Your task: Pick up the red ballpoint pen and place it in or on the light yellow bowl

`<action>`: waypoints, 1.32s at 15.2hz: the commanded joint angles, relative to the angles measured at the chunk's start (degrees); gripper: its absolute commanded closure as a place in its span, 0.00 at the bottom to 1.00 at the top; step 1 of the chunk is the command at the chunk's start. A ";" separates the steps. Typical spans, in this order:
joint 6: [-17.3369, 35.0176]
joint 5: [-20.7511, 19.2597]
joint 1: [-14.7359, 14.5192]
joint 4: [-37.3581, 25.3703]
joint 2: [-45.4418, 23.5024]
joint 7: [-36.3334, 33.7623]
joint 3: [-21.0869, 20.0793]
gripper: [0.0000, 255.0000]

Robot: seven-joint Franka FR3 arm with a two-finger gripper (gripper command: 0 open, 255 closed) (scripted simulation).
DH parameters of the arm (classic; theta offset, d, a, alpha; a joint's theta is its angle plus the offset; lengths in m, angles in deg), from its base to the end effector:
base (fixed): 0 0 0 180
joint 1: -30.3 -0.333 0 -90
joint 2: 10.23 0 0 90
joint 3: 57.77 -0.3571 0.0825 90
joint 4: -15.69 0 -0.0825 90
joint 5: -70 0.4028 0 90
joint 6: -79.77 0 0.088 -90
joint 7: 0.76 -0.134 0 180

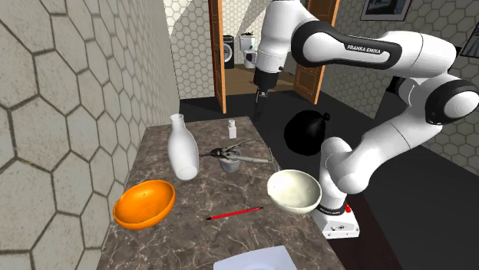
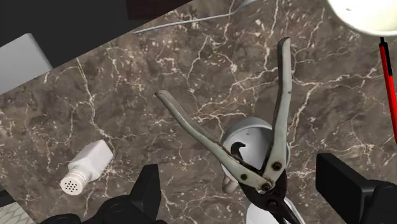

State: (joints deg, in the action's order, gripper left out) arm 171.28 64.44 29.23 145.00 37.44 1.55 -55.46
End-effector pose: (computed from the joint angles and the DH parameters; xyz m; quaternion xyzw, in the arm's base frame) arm 0.2876 -0.0249 0.6577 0.9957 0.0117 0.0848 0.0357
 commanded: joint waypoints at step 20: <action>14.33 13.08 -12.85 17.16 -7.32 -3.25 -12.01 0.00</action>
State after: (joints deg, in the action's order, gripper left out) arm 184.64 76.59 17.30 160.82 30.22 -1.50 -66.71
